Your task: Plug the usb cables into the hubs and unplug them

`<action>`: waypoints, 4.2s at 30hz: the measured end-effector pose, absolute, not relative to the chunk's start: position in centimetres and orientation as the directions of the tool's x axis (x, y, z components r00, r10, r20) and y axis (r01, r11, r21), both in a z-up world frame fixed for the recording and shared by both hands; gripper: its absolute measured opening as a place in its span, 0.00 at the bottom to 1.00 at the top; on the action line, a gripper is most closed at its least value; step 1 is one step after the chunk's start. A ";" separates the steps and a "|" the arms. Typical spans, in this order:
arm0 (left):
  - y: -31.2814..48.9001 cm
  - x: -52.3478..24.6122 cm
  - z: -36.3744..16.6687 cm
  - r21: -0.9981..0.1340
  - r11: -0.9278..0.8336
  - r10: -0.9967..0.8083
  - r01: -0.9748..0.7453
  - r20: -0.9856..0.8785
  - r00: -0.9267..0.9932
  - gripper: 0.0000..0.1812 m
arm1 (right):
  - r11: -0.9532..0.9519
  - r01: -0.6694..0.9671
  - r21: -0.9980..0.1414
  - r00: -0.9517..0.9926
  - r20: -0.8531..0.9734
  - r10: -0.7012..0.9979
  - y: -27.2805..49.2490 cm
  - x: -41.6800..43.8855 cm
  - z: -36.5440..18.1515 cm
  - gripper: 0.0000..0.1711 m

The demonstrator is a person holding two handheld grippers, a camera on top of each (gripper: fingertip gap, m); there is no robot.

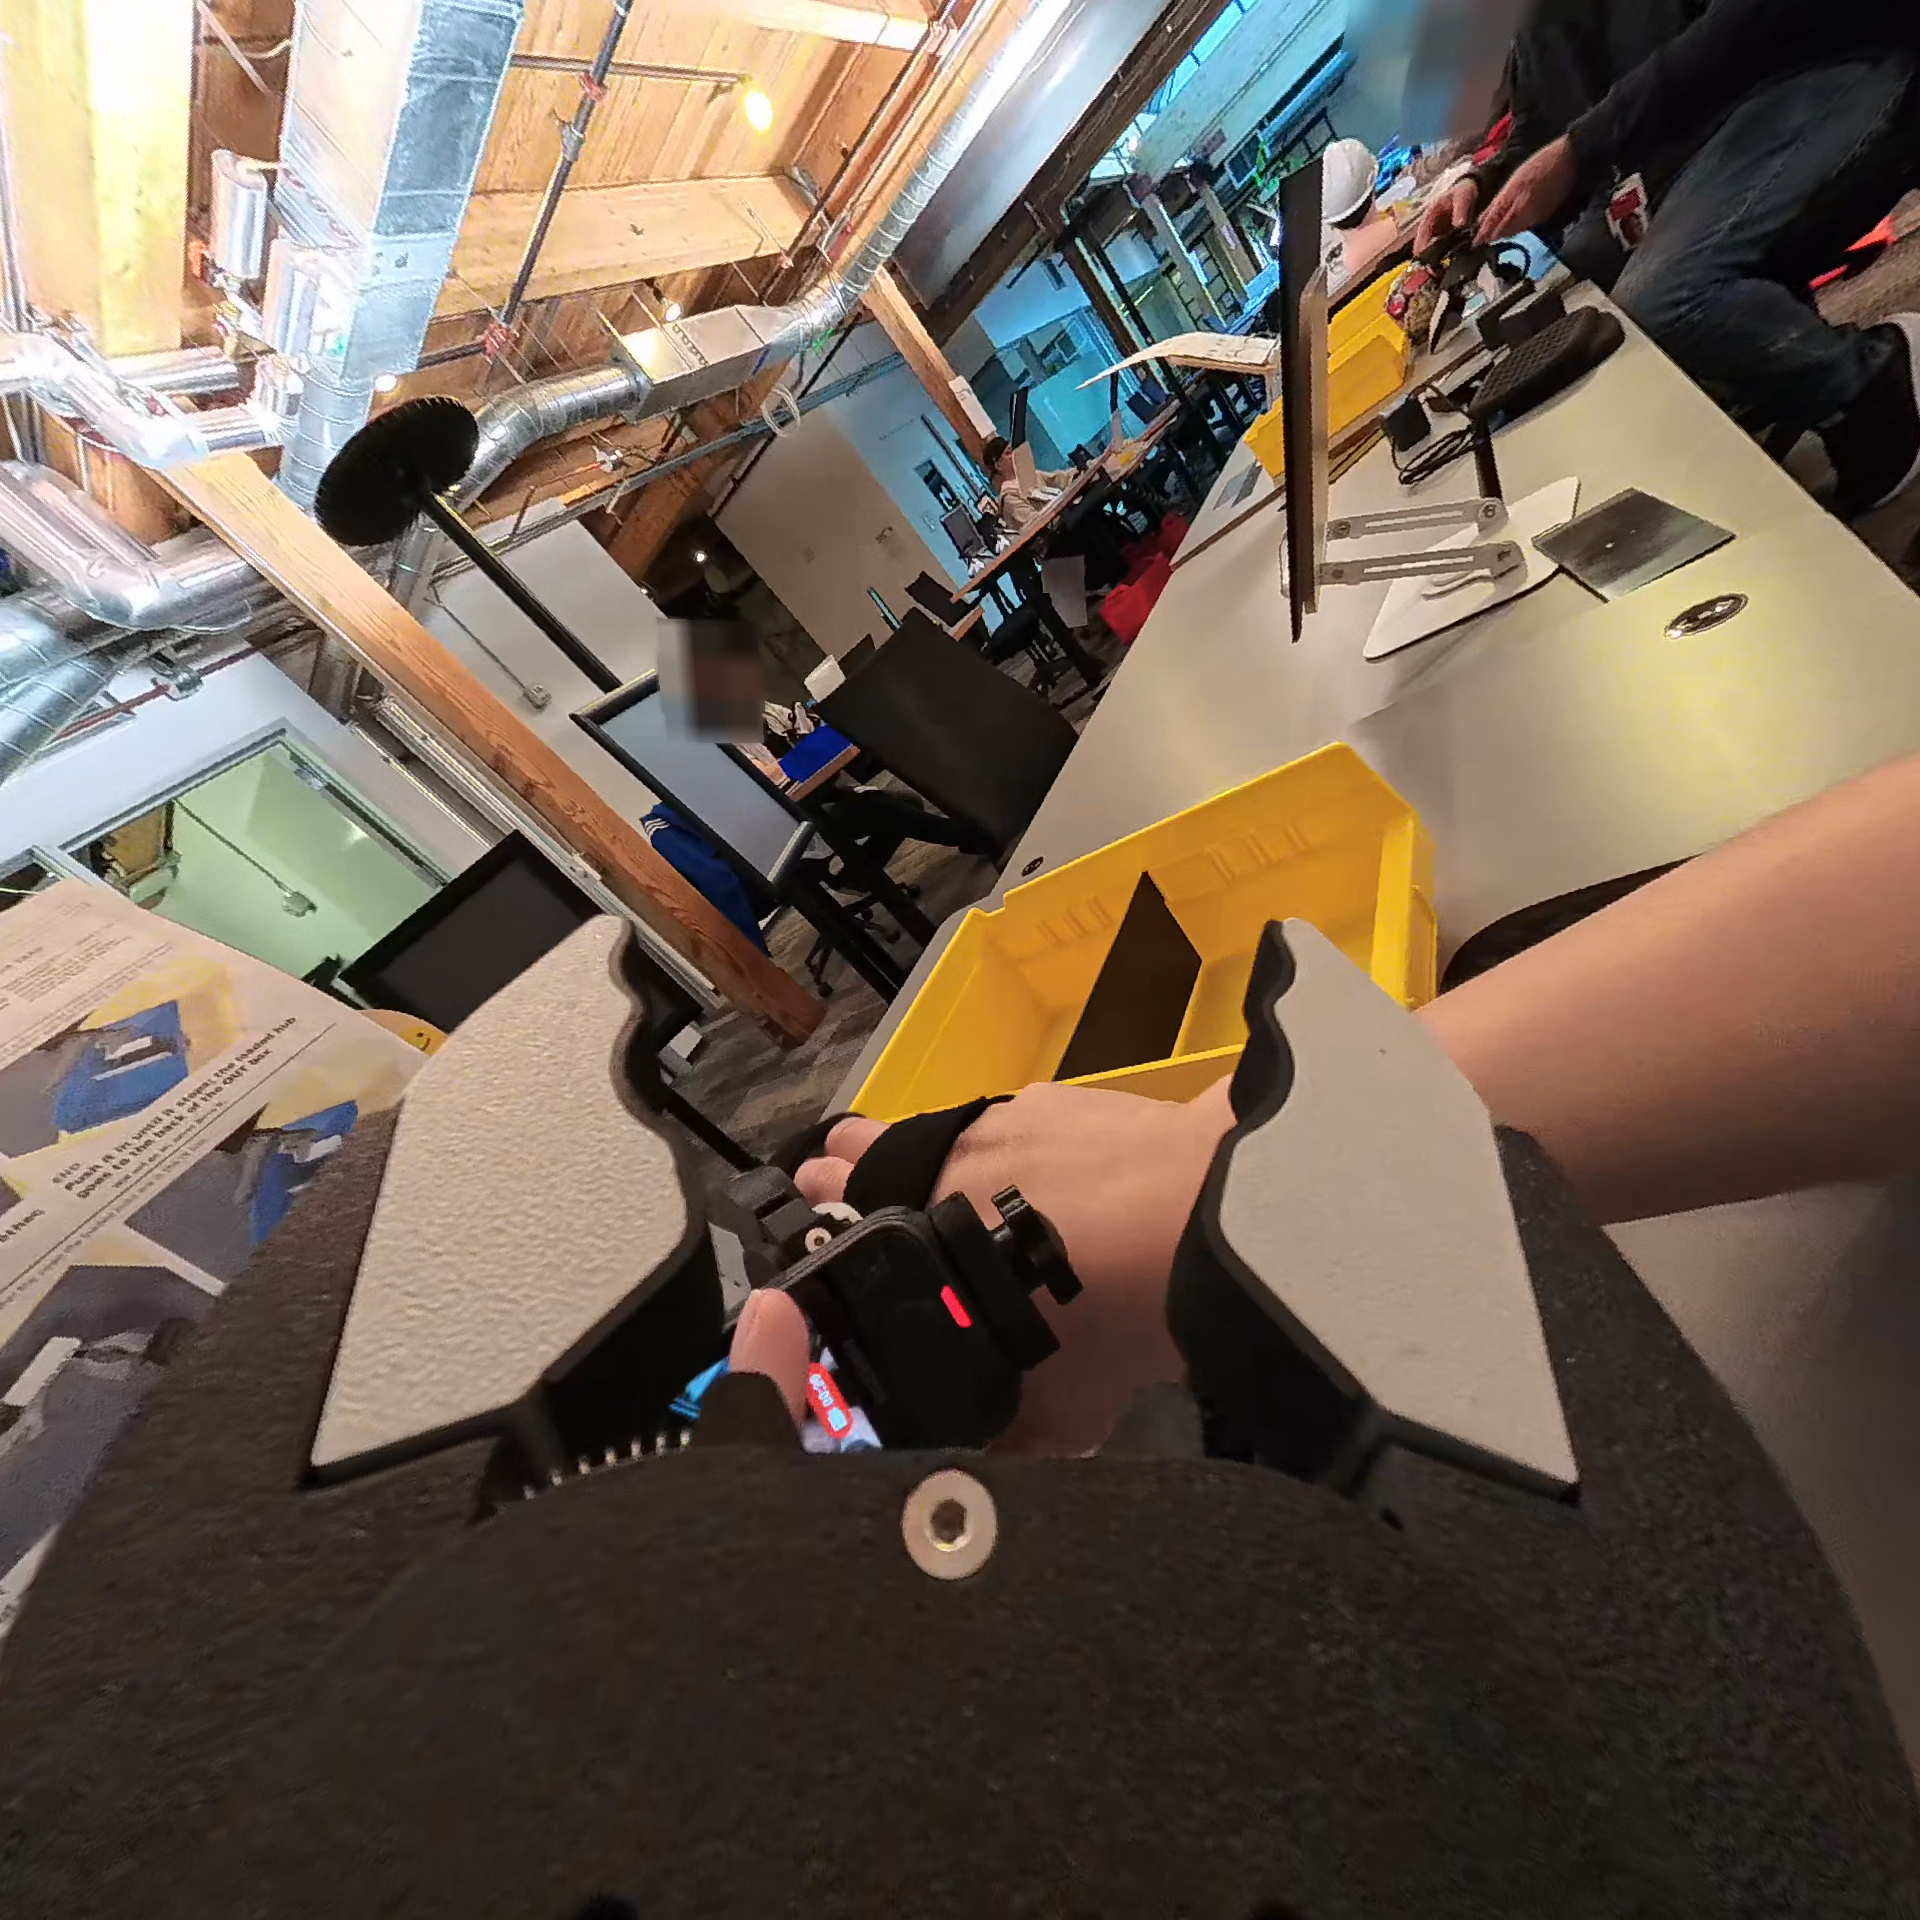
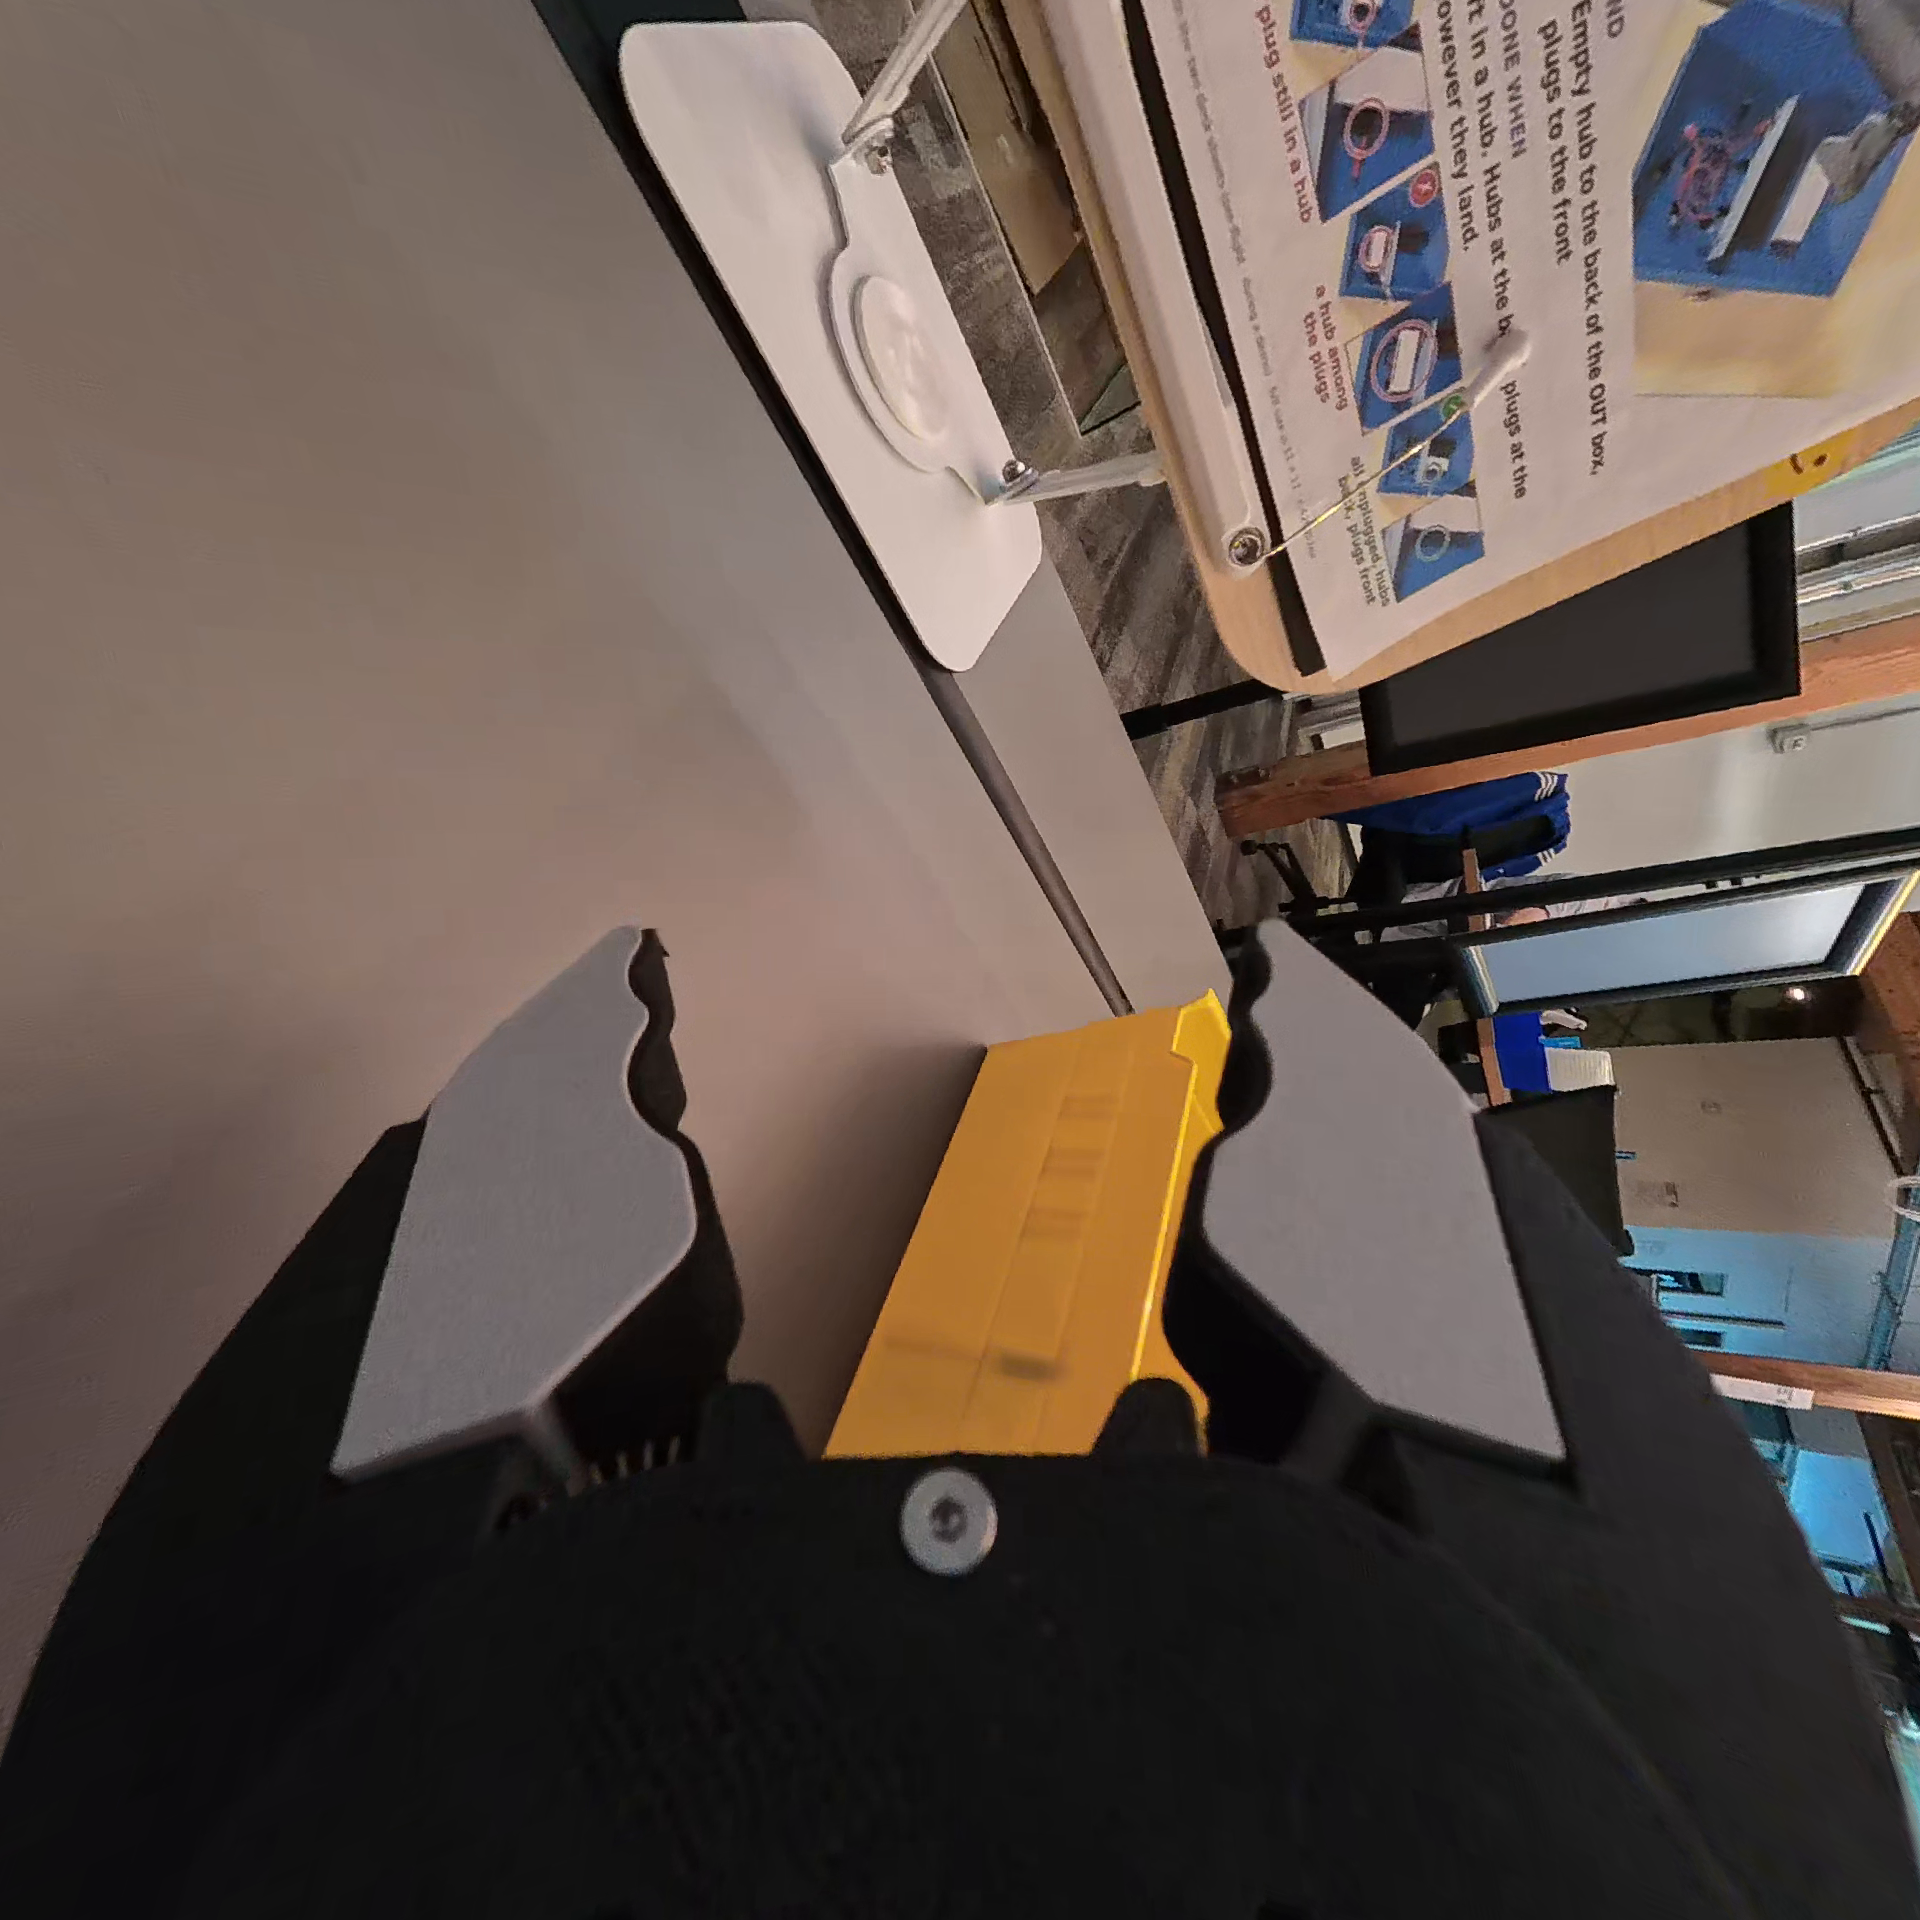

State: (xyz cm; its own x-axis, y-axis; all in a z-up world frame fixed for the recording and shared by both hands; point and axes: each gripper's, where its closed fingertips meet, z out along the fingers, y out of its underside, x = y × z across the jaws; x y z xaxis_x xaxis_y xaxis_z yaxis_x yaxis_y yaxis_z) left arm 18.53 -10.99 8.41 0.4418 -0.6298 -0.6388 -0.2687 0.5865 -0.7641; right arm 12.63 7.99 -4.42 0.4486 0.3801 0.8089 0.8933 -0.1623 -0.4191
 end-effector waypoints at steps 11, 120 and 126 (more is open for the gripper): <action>-12.0 17.8 10.6 -0.769 0.601 -0.625 -0.217 -0.622 0.472 0.61 | -0.162 0.886 -0.434 0.461 0.788 0.408 8.1 12.5 -4.8 0.60; -9.1 -22.6 2.4 -0.057 -0.227 -0.865 -0.972 -0.447 0.228 0.02 | 0.279 0.387 -0.879 0.534 0.460 0.709 6.3 18.0 11.5 0.16; -9.6 -24.7 0.8 0.111 -0.280 -0.844 -0.954 -0.501 0.190 0.03 | 0.279 0.426 -0.861 0.515 0.484 0.707 6.2 17.2 10.8 0.16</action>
State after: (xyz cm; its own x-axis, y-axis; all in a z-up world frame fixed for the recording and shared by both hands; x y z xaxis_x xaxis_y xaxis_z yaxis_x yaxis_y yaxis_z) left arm -24.65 -9.59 0.82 0.1896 -0.8444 -0.5011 -0.9536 -0.2800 0.1110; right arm 17.22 6.21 10.82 0.5152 0.7074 0.4838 0.4257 0.2788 -0.8609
